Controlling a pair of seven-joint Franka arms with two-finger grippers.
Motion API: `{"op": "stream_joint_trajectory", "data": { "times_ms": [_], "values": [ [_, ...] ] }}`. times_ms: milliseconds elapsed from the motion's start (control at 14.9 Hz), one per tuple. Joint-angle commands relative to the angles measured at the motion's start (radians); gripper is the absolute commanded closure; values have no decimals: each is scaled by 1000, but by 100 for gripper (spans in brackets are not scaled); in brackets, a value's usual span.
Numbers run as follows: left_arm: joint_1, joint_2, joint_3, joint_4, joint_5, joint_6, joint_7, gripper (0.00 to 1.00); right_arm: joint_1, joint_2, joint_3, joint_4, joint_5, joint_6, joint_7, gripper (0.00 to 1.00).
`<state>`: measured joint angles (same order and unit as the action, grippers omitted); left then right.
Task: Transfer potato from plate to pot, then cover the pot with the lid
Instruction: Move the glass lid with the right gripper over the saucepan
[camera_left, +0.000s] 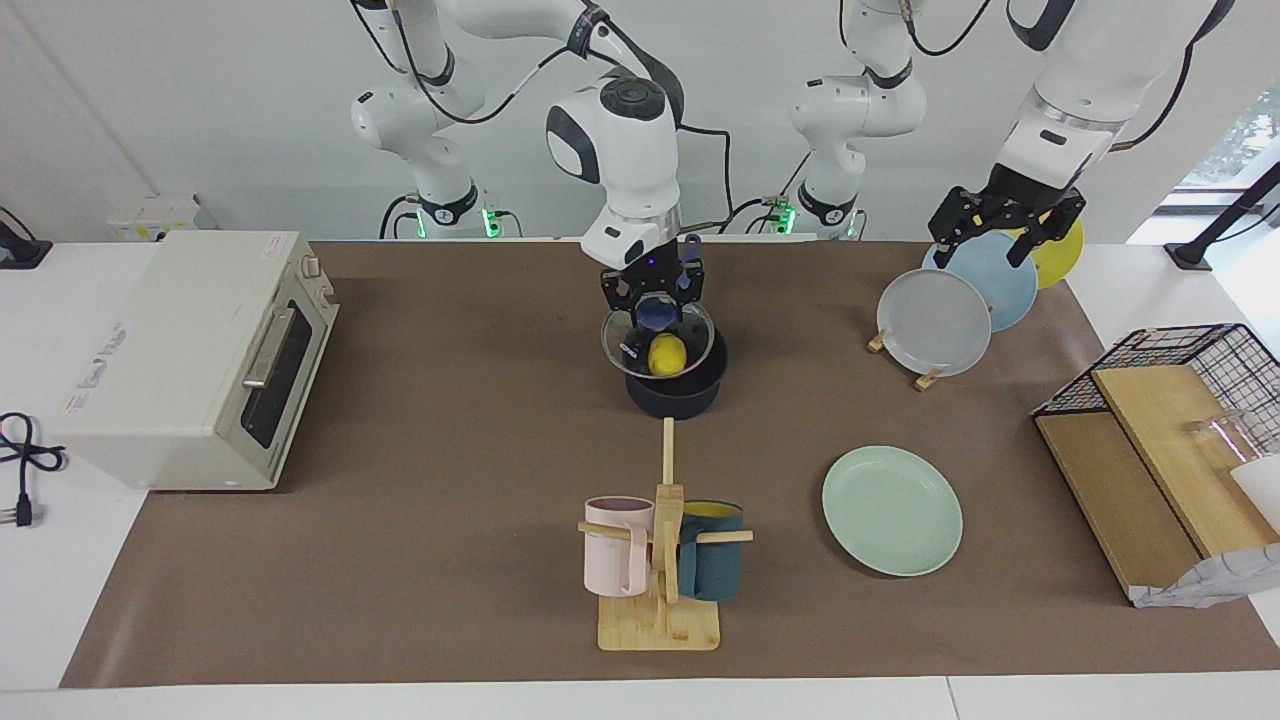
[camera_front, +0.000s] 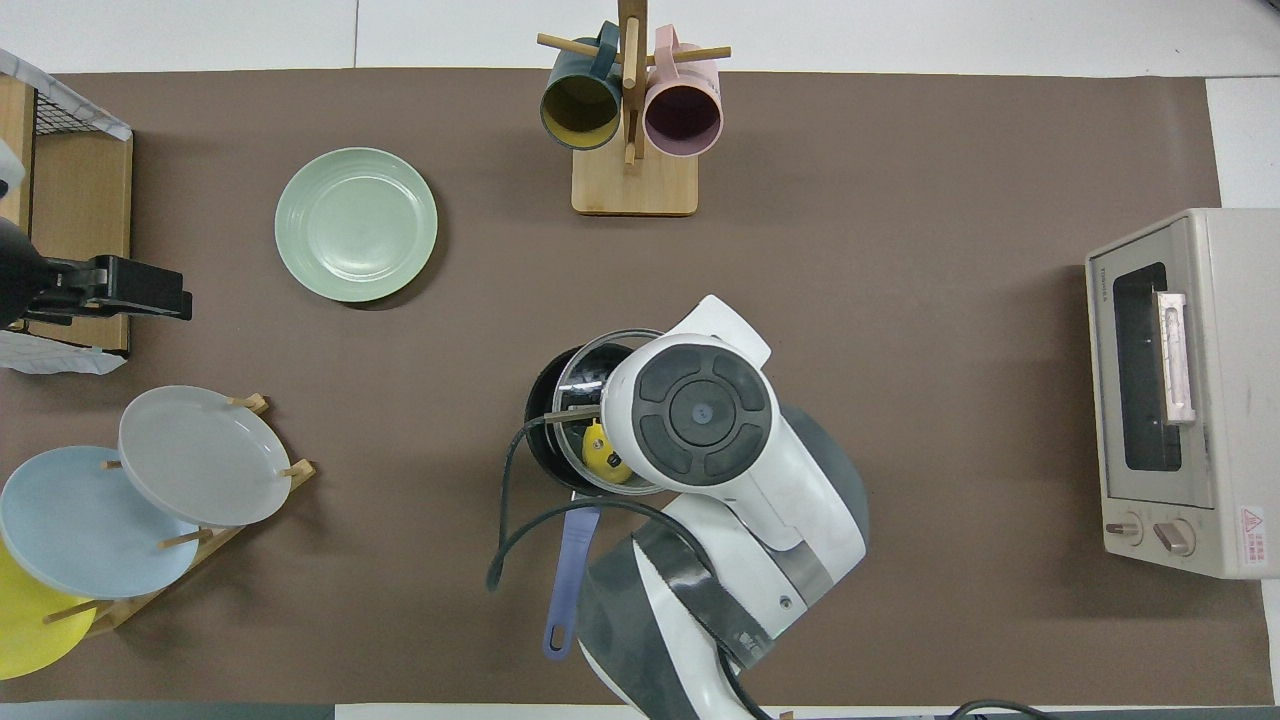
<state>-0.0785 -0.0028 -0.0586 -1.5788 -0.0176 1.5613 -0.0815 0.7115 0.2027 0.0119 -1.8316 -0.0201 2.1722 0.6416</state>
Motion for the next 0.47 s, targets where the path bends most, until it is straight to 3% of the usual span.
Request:
{"op": "stream_joint_trajectory", "data": {
  "times_ms": [0,202,403],
  "values": [
    [-9,7,3,-7,16,-6,13,0,22,17,-4,-8,-24,24,18,100],
    [-21,35,23,66,13,-18,6,0,45,29,-1,-11,-15,5,50,100],
    [-24,26,33,62,16,-14,3,0,43,35,-1,-8,-17,4,50,100]
  ]
}}
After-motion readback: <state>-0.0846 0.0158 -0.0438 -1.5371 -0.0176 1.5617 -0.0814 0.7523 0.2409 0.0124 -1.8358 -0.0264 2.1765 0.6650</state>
